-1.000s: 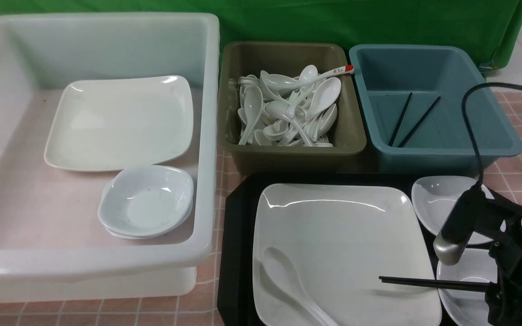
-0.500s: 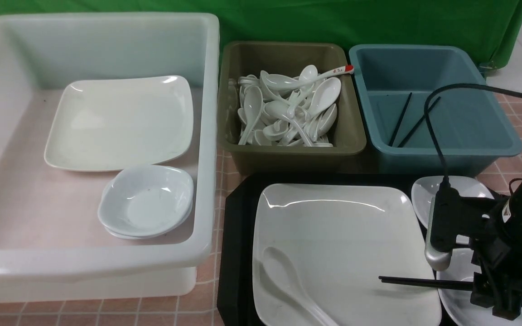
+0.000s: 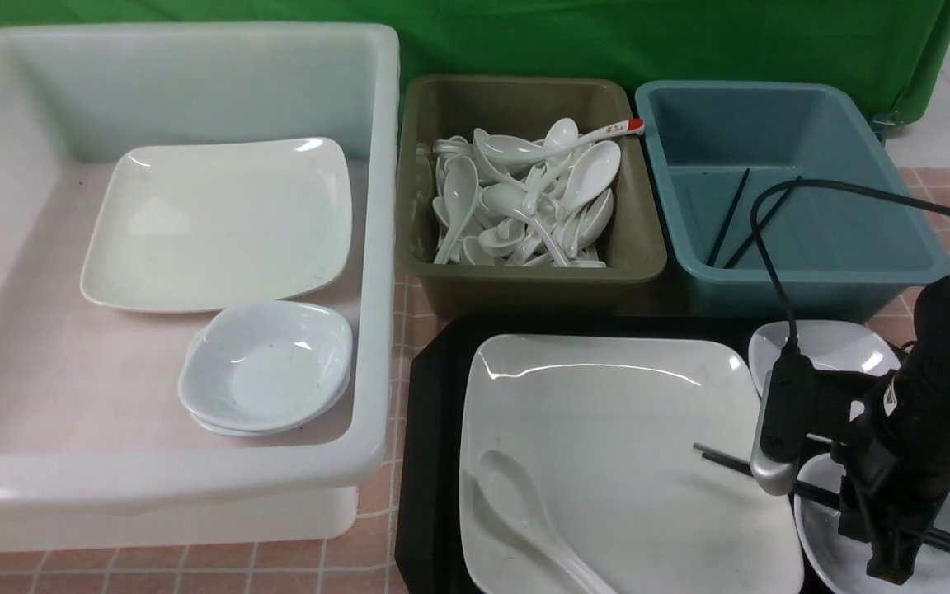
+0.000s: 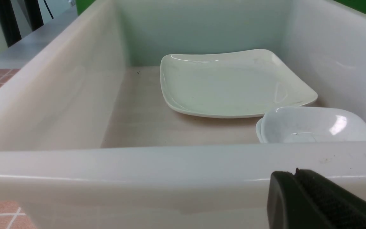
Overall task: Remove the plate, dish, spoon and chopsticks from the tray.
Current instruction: Use the right arm to grab a pair of chopsticks from the plate, then use the right arm to put the chopsticks into the small storage box on the right
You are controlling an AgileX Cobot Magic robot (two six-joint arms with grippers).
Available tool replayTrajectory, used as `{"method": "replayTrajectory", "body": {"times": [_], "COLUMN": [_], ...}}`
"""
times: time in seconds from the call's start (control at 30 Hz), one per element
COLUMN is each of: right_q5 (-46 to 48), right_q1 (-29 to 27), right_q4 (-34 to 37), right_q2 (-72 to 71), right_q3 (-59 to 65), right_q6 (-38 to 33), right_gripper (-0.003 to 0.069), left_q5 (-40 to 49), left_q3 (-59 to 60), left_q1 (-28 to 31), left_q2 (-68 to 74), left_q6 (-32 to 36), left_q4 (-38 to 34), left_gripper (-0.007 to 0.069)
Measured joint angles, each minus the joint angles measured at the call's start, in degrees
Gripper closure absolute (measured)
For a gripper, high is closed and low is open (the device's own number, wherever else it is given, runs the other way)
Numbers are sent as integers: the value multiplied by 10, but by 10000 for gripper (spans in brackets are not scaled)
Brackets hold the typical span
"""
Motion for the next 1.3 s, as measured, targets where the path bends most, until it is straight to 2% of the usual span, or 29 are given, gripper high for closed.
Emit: {"method": "replayTrajectory", "body": {"times": [0.2,0.43,0.5,0.53,0.7,0.73,0.8,0.87,0.93,1.0,1.03,1.17,1.3], "right_q5": [42,117,124,114,2,-4,-93,-136,-234,-271,-316,-379,-428], "right_q1": [0,0,0,0,0,0,-2,-4,-20,-27,-43,-72,-88], "right_q4": [5,78,96,106,110,110,110,110,113,114,114,114,114], "right_q2": [-7,-87,-113,-131,-159,-159,-146,-133,-90,-66,-26,62,144], "right_q3": [0,-52,-75,-96,-155,-157,-185,-197,-225,-237,-253,-293,-319], "right_q6": [15,52,88,131,258,264,348,392,483,521,570,615,619], "right_gripper": [511,511,511,511,511,511,511,511,511,511,511,511,511], "left_q5": [0,0,0,0,0,0,0,0,0,0,0,0,0], "left_q3": [0,0,0,0,0,0,0,0,0,0,0,0,0], "left_q1": [0,0,0,0,0,0,0,0,0,0,0,0,0], "left_q2": [0,0,0,0,0,0,0,0,0,0,0,0,0], "left_q6": [0,0,0,0,0,0,0,0,0,0,0,0,0], "left_q4": [0,0,0,0,0,0,0,0,0,0,0,0,0], "left_gripper": [620,620,620,620,620,620,620,620,620,620,620,620,620]}}
